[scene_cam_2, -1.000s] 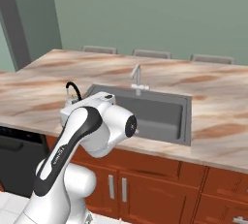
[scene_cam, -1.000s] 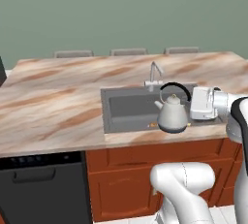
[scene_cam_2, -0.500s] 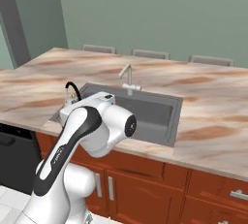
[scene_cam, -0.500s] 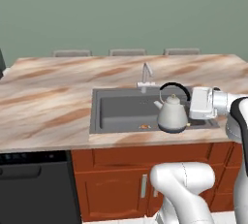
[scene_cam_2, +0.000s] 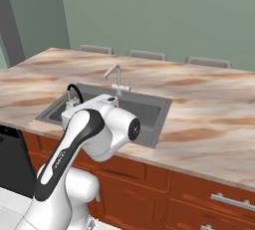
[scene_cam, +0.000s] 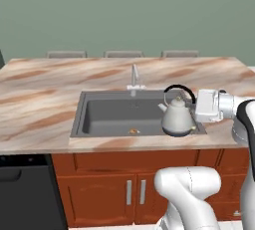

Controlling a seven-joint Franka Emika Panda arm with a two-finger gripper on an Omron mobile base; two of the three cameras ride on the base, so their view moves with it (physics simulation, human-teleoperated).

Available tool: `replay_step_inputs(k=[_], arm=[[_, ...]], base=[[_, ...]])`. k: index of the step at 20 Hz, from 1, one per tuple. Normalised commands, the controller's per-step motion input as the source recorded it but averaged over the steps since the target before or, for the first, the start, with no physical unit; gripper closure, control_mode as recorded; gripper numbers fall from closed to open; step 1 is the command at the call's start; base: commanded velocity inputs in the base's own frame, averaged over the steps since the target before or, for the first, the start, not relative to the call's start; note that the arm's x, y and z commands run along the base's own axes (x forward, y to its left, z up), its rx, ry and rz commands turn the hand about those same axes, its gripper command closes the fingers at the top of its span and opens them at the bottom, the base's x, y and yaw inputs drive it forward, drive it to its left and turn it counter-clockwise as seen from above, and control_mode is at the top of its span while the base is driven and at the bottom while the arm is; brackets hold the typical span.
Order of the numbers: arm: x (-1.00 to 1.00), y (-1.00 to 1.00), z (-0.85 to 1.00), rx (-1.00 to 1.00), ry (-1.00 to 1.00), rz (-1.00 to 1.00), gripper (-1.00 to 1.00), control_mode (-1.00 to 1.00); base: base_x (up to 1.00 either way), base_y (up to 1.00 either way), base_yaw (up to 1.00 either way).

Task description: Open the cabinet, pick the kettle from the cabinet, and place it in the sink.

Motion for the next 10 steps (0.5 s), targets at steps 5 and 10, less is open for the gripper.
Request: replay_step_inputs(k=[5,10], arm=[[0.0,0.0,0.0,0.0,0.0,0.0,1.0,1.0],[0.0,0.0,0.0,0.0,0.0,0.0,1.0,1.0]], base=[[0.21,-0.54,0.03],[0.3,-0.48,0.0]])
